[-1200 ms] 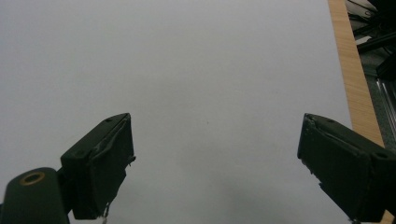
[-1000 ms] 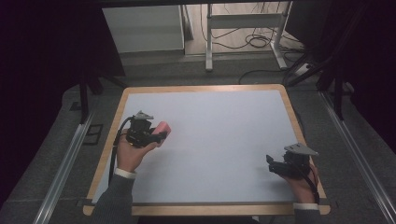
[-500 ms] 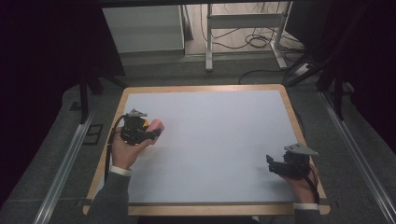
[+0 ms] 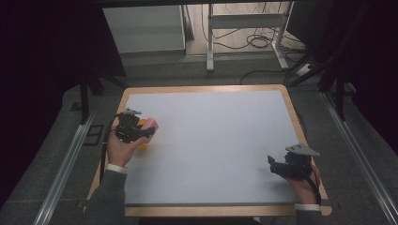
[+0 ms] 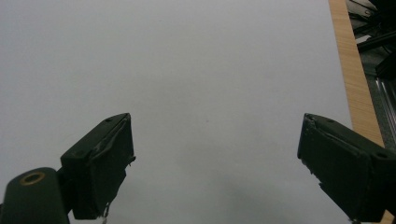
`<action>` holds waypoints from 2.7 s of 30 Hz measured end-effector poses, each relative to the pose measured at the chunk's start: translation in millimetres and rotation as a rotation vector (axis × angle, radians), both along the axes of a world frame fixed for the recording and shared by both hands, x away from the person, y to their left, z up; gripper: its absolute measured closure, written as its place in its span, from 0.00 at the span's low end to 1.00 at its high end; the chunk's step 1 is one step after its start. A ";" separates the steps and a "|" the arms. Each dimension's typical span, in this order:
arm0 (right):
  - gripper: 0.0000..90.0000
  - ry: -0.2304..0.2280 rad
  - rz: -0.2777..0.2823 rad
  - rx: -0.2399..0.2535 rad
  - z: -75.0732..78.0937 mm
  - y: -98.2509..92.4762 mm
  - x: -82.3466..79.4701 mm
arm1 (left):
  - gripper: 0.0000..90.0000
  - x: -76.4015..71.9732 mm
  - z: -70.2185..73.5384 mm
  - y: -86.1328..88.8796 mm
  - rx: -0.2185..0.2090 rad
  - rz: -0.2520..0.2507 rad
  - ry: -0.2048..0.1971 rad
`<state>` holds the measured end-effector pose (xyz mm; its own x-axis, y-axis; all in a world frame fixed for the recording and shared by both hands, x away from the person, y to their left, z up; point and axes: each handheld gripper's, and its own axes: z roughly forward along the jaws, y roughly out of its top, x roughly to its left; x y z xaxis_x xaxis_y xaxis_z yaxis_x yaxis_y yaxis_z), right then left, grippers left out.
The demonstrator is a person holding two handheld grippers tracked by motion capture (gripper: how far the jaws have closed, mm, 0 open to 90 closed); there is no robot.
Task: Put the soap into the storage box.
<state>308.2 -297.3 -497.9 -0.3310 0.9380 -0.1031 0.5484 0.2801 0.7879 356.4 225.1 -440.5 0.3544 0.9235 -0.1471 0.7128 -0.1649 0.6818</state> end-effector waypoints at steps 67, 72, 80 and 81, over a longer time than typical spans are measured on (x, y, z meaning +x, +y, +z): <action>0.12 0.006 0.006 -0.018 -1.6 2.7 0.1 | 0.30 -14.8 -6.4 35.0 0.003 0.035 -0.059; 0.11 0.009 0.004 -0.019 -2.1 2.8 -0.5 | 0.29 -33.4 -9.8 27.7 -0.034 -0.029 -0.069; 0.12 0.010 0.012 -0.025 -2.7 4.9 -0.4 | 0.29 -59.2 -26.7 14.6 -0.058 -0.091 -0.079; 0.12 0.011 0.012 -0.025 -2.8 4.9 -0.4 | 0.29 -62.6 -29.7 13.3 -0.057 -0.087 -0.086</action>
<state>307.8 -292.4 -500.7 -0.3436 0.9311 -0.1228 0.5531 0.3063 0.7748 293.8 238.4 -470.2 0.4465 0.8797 -0.1639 0.6361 -0.1832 0.7496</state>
